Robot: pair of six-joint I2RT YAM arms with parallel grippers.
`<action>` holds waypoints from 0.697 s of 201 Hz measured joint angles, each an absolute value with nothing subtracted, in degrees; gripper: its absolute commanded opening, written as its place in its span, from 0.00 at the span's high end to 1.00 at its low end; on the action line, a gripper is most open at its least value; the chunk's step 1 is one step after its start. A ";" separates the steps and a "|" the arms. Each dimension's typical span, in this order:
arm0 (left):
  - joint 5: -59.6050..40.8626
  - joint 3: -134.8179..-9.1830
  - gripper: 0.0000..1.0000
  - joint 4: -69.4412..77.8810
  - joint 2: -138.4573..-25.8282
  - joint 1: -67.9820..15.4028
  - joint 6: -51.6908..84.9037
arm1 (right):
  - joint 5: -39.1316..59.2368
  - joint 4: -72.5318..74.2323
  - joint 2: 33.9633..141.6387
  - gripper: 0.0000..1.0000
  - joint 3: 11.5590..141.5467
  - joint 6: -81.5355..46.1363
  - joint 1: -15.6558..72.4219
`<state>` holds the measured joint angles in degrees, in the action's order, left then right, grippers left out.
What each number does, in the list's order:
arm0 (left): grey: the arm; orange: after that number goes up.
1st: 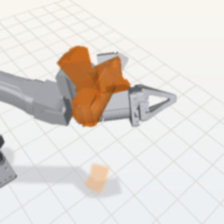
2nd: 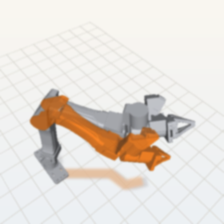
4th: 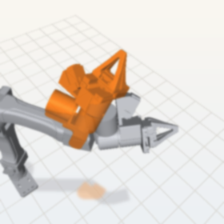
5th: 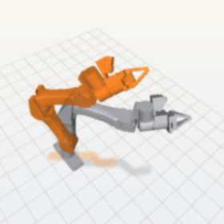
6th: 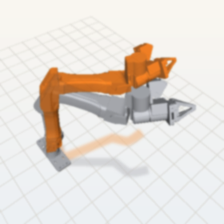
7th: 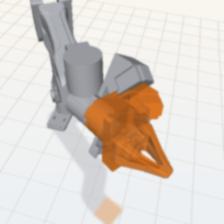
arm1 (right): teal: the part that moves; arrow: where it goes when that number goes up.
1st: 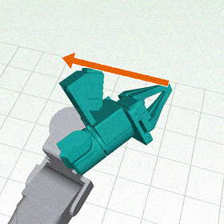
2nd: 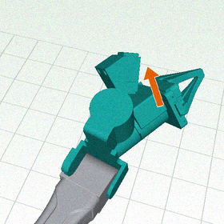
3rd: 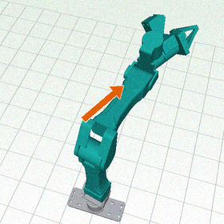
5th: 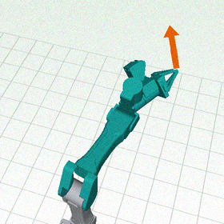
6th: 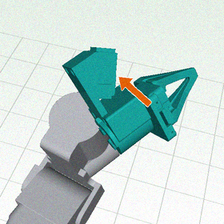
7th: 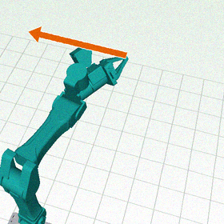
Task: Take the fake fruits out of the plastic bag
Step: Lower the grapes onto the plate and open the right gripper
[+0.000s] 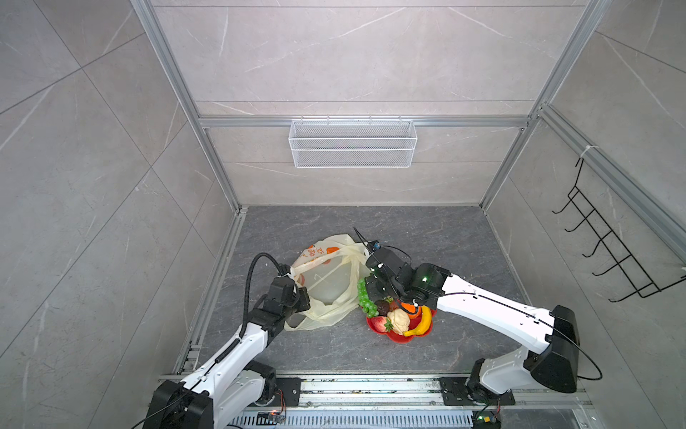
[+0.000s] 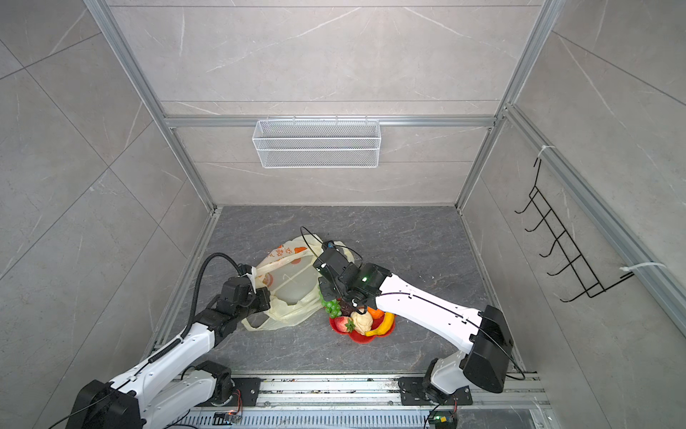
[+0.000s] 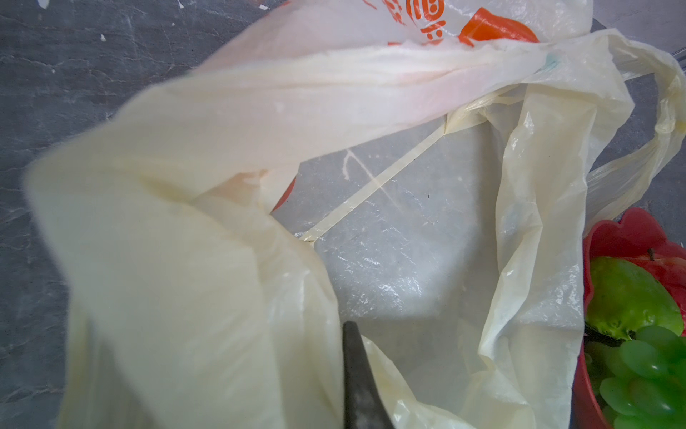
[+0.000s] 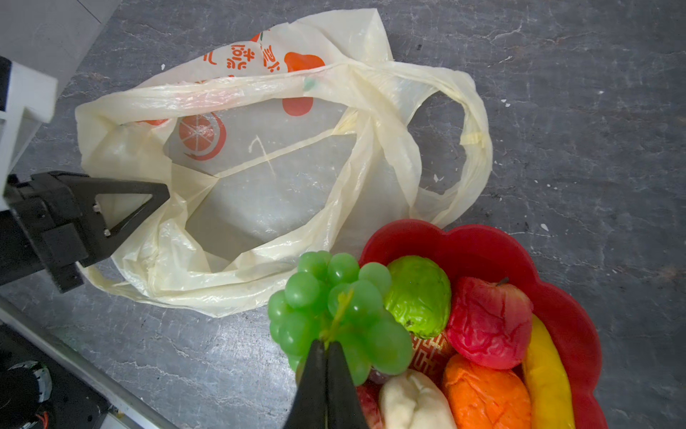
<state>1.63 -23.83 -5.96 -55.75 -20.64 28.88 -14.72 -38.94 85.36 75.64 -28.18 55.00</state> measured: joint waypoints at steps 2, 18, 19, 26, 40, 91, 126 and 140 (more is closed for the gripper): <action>1.63 -23.83 1.00 -5.96 -55.75 -20.64 28.88 | -14.68 -38.94 85.45 1.00 75.64 -28.34 54.76; 1.61 -23.83 1.00 -5.96 -55.75 -20.64 28.88 | -14.35 -38.68 85.95 1.00 75.61 -28.93 52.80; 1.61 -23.83 1.00 -5.96 -55.75 -20.64 28.88 | -14.33 -38.68 85.95 1.00 75.59 -28.97 52.71; 1.61 -23.83 1.00 -5.96 -55.75 -20.64 28.88 | -13.89 -38.22 86.04 1.00 75.40 -28.97 51.66; 1.61 -23.83 1.00 -5.96 -55.75 -20.64 28.88 | -13.08 -36.88 86.04 1.00 74.81 -28.95 49.84; 1.61 -23.83 1.00 -5.96 -55.77 -20.64 28.88 | -9.10 -33.87 87.79 1.00 73.32 -28.91 44.86; 1.61 -23.83 1.00 -5.96 -55.77 -20.64 28.88 | -7.77 -31.88 88.97 1.00 71.44 -28.91 42.28; 1.61 -23.83 1.00 -5.96 -55.77 -20.64 28.88 | -7.42 -31.00 89.32 1.00 70.41 -28.91 41.28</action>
